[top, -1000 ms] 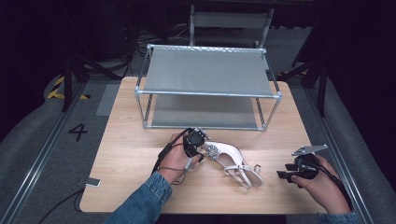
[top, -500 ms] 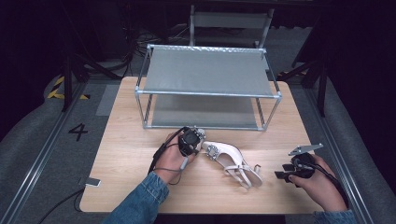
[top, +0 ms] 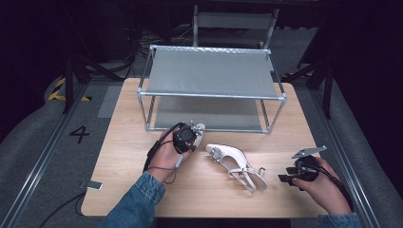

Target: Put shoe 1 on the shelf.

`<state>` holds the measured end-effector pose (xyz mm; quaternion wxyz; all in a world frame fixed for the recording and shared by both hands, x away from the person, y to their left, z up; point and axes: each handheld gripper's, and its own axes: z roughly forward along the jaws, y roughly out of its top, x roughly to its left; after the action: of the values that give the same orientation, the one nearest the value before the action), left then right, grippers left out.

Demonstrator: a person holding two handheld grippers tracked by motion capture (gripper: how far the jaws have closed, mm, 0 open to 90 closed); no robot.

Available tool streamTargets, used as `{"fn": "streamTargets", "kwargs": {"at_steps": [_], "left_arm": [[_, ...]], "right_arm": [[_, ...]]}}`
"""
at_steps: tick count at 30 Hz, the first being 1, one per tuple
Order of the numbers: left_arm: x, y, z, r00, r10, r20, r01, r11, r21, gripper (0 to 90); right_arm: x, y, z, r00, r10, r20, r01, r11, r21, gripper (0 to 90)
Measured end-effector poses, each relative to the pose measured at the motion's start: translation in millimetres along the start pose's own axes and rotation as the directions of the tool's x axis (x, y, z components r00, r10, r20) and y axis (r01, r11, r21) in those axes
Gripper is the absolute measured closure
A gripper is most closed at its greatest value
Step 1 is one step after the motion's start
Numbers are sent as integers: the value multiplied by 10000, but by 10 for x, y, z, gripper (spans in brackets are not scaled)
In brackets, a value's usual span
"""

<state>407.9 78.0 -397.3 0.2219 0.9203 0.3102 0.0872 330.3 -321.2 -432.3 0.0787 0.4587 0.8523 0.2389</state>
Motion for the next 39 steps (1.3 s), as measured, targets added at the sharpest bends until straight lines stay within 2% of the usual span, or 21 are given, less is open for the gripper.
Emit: {"fn": "streamTargets", "kwargs": {"at_steps": [1,7,12,20,26,29,31,33,34,37,38,39], "left_arm": [[14,9,-18,10000,35,17,-35,10000,51,872],[130,90,-68,9998,-179,-72,175,9985,-511,870],[195,197,39,9987,-499,-77,489,9937,-1005,871],[314,351,195,9962,-828,-263,792,9901,-1160,871],[374,422,291,9953,-821,-518,759,9908,-1118,871],[409,467,345,9928,-1005,-654,935,9902,-1036,869],[435,494,360,9921,-987,-780,891,9890,-1183,869],[452,525,367,9901,-1156,-797,1053,9867,-1239,868],[465,540,385,9904,-1086,-858,961,9858,-1380,867],[481,584,419,9885,-1156,-977,1024,9861,-1310,863],[510,601,427,9901,-823,-1136,686,9904,-1198,862],[502,608,440,9889,-961,-1133,826,9896,-1181,861]], "right_arm": [[-1,-2,1,10000,-41,32,41,10000,10,515],[25,19,-13,10000,-89,21,89,10000,-43,515],[29,12,5,10000,-63,-44,63,10000,42,515],[31,2,4,9999,-107,-99,107,9999,16,515],[21,-19,10,9999,-53,-127,54,10000,70,513],[10,-32,-1,9999,70,-74,-69,10000,57,514],[4,-42,-12,9999,115,-68,-115,9999,57,514],[0,-52,-12,9999,128,-76,-128,9999,56,514],[-2,-57,-11,9999,126,-90,-126,9999,76,514],[2,-66,-2,9999,99,-109,-98,9999,115,513],[4,-67,-1,9999,101,-109,-100,9999,112,513],[6,-69,-2,9999,98,-116,-97,9999,109,512]]}}
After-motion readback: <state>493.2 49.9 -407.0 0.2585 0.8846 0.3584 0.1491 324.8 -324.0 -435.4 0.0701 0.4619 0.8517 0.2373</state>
